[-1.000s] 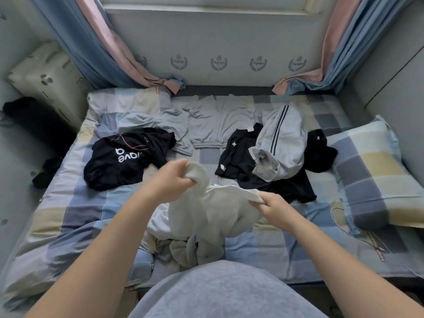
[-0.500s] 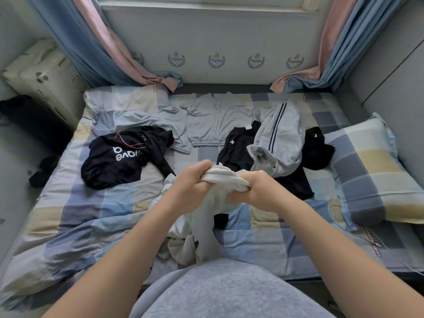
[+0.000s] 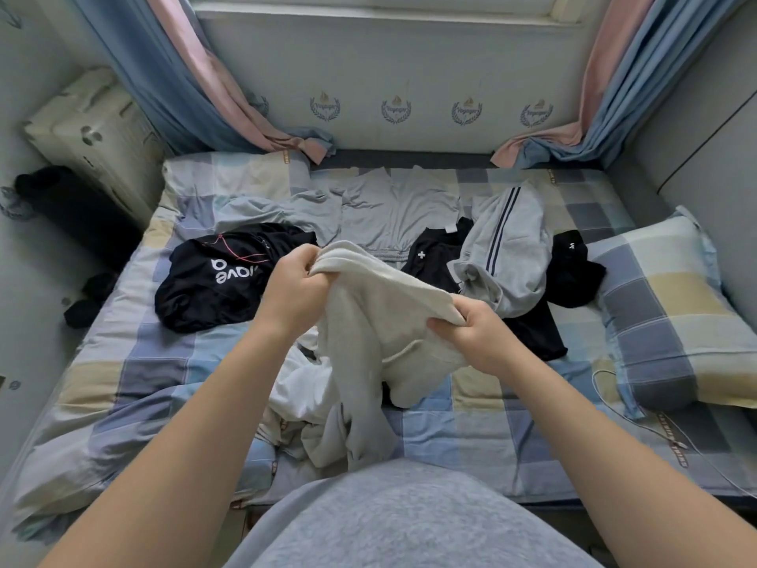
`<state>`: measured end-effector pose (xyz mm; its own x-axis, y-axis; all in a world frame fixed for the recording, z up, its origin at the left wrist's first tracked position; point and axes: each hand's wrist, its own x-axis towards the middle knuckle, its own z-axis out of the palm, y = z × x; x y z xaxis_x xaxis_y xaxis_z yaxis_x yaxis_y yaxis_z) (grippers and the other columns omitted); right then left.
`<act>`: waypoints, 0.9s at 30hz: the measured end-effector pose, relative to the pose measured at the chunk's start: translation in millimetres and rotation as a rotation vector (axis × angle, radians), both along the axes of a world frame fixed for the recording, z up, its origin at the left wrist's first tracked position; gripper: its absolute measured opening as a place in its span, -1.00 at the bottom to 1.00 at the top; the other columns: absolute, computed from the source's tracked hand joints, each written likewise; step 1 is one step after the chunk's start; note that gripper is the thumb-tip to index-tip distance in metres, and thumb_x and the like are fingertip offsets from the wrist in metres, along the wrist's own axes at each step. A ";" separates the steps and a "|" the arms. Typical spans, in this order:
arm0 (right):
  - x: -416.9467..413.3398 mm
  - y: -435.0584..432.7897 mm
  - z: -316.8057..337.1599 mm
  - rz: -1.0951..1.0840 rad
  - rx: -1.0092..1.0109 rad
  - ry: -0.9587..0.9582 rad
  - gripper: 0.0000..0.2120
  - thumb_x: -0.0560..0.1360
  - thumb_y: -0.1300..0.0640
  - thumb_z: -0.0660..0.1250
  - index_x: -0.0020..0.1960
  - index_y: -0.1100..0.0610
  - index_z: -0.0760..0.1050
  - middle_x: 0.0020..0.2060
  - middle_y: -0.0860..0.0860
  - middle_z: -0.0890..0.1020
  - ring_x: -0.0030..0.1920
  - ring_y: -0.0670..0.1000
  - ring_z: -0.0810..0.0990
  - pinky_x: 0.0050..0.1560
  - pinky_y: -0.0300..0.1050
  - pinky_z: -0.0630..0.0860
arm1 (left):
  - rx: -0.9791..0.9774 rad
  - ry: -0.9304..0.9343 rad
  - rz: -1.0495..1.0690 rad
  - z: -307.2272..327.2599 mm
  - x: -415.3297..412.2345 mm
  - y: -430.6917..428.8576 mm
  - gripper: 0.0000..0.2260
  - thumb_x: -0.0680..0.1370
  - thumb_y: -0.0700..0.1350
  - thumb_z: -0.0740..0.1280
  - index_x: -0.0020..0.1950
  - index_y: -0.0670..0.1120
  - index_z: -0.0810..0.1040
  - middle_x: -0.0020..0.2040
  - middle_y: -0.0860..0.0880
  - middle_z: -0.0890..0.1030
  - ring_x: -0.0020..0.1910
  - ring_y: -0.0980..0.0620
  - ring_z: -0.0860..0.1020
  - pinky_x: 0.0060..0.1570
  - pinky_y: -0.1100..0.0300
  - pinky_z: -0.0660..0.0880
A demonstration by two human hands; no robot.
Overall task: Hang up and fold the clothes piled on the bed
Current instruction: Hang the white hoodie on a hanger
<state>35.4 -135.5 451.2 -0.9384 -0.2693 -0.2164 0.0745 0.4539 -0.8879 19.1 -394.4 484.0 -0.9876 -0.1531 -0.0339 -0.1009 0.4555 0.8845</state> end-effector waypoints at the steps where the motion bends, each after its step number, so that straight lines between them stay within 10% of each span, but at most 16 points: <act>1: -0.6 0.8 4.3 0.005 -0.014 0.000 -0.92 0.56 0.19 0.39 -0.11 0.15 0.54 -0.31 0.01 0.53 -0.27 -0.02 0.45 -0.20 -0.04 0.39 | -0.056 -0.037 0.035 -8.4 -1.8 -3.0 -0.90 0.58 -0.18 0.29 -0.04 -0.14 0.59 -0.15 -0.04 0.61 -0.16 0.04 0.52 -0.09 0.09 0.46; 5: -0.7 -5.1 20.9 -0.024 -0.113 -0.023 -0.78 0.60 0.21 0.36 -0.22 0.18 0.49 -0.46 -0.18 0.41 -0.44 -0.18 0.32 -0.42 -0.27 0.27 | -0.187 -0.147 0.066 -33.1 4.1 5.5 -0.77 0.61 0.01 0.34 0.18 -0.09 0.56 0.17 -0.14 0.55 0.16 -0.09 0.52 0.25 0.00 0.45; 11: 4.9 -20.5 59.1 -0.180 -0.443 -0.117 -0.56 0.60 0.04 0.32 0.06 0.48 0.49 -0.15 0.23 0.60 -0.11 0.17 0.57 0.01 0.16 0.53 | 0.080 -0.113 -0.267 -34.2 27.7 36.2 -0.72 0.47 0.21 0.43 -0.06 0.02 0.54 -0.15 0.04 0.66 -0.14 0.02 0.65 -0.06 0.04 0.59; 17: 5.8 -19.2 83.6 -0.168 -0.601 -0.221 -0.52 0.43 -0.13 0.39 0.01 0.32 0.58 -0.20 0.18 0.61 -0.21 0.08 0.61 -0.21 -0.06 0.61 | 0.103 -0.081 -0.453 -39.7 41.2 54.1 -0.78 0.42 0.17 0.42 0.03 0.37 0.50 -0.01 0.30 0.63 0.05 0.25 0.61 0.04 0.18 0.54; 22: -3.1 -7.2 89.2 -0.151 -0.511 -0.280 -0.55 0.38 -0.11 0.46 -0.02 0.29 0.63 -0.13 0.19 0.68 -0.18 0.08 0.68 -0.20 -0.08 0.65 | 0.105 -0.103 -0.373 -47.1 41.4 58.9 -0.82 0.61 0.04 0.30 -0.07 -0.03 0.61 -0.11 0.13 0.66 -0.06 0.13 0.59 -0.02 0.05 0.49; 27: -11.3 12.3 70.0 -0.476 -0.286 -0.137 -0.41 0.45 0.01 0.53 0.40 0.08 0.40 0.13 0.09 0.64 0.07 0.02 0.67 -0.04 -0.10 0.61 | 0.203 -0.130 -0.284 -47.2 43.6 45.6 -0.63 0.63 0.07 0.25 -0.24 -0.17 0.48 -0.29 0.05 0.49 -0.27 0.07 0.42 -0.18 0.06 0.34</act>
